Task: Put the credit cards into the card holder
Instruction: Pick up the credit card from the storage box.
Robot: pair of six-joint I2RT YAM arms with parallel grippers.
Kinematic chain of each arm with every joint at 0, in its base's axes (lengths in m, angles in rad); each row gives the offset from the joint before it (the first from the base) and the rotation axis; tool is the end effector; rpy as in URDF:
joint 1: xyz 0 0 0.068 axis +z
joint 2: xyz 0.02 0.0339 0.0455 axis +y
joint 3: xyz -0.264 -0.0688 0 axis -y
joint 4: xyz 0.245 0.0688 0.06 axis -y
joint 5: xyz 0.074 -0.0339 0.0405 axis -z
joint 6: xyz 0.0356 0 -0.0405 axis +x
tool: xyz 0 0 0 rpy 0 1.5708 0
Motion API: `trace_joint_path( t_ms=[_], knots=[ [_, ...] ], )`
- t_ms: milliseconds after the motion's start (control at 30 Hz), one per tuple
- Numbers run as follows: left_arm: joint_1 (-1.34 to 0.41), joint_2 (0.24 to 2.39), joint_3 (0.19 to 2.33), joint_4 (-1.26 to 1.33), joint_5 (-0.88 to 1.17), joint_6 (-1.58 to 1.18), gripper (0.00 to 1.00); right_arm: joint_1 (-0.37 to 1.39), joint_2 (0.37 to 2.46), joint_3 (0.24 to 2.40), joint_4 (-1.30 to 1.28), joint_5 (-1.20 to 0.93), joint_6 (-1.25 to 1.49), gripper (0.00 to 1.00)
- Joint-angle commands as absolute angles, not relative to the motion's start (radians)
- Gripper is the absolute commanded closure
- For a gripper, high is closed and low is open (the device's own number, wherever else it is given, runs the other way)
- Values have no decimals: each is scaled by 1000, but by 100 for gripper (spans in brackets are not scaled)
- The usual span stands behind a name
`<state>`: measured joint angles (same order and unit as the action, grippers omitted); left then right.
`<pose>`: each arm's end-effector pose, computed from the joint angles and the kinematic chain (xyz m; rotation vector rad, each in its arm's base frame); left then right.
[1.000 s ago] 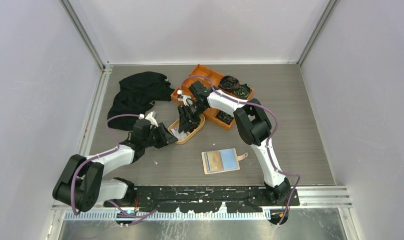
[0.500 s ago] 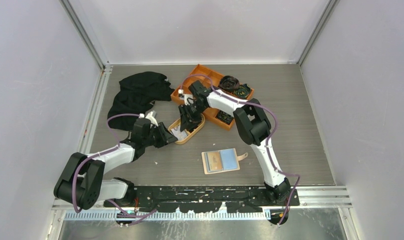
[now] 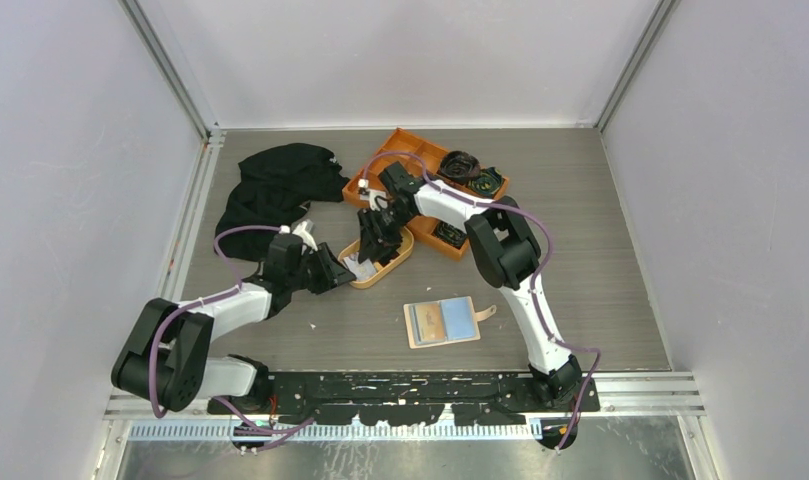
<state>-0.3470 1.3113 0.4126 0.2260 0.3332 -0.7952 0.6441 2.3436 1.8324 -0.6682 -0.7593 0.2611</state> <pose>0.2179 -0.0912 0.1472 -0.3413 2.3660 -0.9577 0.3734 0.3111 0.1427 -0.7653 2.7607 1.2724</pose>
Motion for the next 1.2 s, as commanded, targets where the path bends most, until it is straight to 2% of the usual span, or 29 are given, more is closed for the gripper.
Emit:
trace_joint_path(
  t_ms=[0,333,1167],
  knots=[
    [-350,1321,460,301,369,-772,68,662,2328,1832,-587,-894,344,53],
    [-348,1320,466,289,376,-767,69,653,2293,1797,-515,-950,425,56],
    [-341,1322,476,278,386,-762,70,642,2309,1786,-515,-965,418,68]
  ],
)
